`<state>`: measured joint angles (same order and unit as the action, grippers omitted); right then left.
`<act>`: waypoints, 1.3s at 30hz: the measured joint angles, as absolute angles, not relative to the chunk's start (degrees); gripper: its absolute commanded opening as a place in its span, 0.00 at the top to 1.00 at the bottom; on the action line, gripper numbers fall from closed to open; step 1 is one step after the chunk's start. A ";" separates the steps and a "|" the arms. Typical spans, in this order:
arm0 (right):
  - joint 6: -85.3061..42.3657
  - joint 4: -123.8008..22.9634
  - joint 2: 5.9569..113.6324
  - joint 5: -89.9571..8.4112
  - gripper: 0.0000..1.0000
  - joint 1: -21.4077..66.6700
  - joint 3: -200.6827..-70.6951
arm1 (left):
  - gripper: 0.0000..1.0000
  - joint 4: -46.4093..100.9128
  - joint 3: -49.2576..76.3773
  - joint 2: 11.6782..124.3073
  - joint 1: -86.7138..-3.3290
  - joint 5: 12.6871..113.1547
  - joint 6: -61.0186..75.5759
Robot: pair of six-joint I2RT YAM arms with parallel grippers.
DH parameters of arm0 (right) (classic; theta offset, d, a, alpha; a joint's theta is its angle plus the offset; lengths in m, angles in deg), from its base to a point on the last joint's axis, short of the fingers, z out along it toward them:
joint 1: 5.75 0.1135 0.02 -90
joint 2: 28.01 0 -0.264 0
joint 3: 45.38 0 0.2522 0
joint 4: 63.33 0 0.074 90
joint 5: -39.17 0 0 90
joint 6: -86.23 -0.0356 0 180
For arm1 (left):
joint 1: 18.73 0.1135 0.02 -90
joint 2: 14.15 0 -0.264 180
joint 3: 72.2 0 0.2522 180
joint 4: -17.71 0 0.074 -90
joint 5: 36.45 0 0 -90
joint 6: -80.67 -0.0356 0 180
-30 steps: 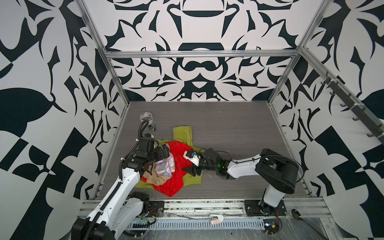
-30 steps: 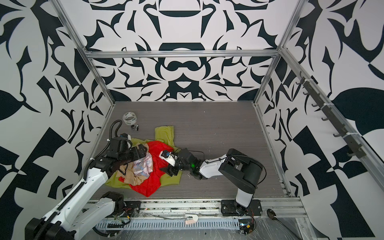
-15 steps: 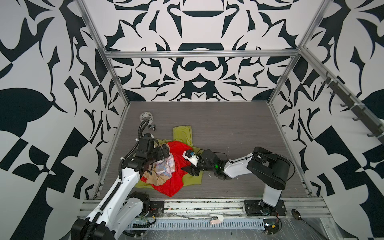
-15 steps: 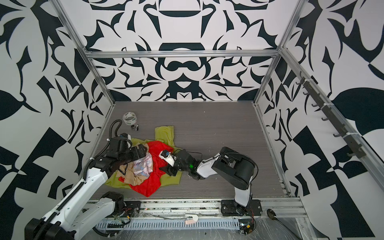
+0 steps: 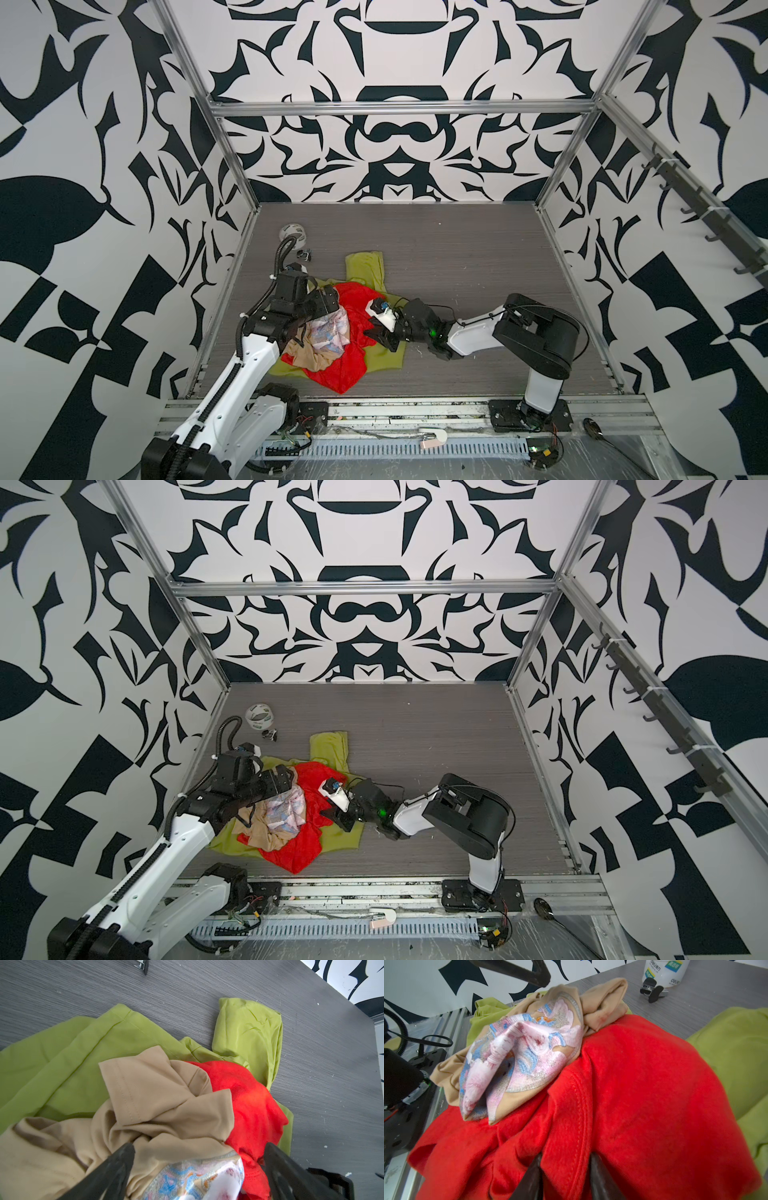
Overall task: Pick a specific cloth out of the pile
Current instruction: 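Lower the right gripper onto the red shirt and close on it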
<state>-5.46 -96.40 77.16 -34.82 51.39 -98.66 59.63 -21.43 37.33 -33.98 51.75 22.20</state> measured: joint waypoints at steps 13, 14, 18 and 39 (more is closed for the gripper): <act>-6.21 -94.08 76.98 -35.27 0.81 51.39 -100.24 | 0.01 59.66 -21.10 36.04 -33.98 52.29 23.62; -6.21 -93.77 76.79 -35.47 0.82 51.39 -100.26 | 0.01 59.66 -21.10 36.04 -33.98 52.31 23.73; -5.90 -93.10 75.52 -35.97 0.86 51.39 -100.46 | 0.00 59.66 -20.97 36.04 -33.98 52.62 24.12; -0.77 -88.16 69.79 -37.63 0.94 51.48 -104.72 | 0.00 59.59 -17.71 33.49 -33.98 53.43 24.39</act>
<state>-0.77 -88.16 69.79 -37.63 51.48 -104.72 59.59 -17.71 33.49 -33.98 53.43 24.39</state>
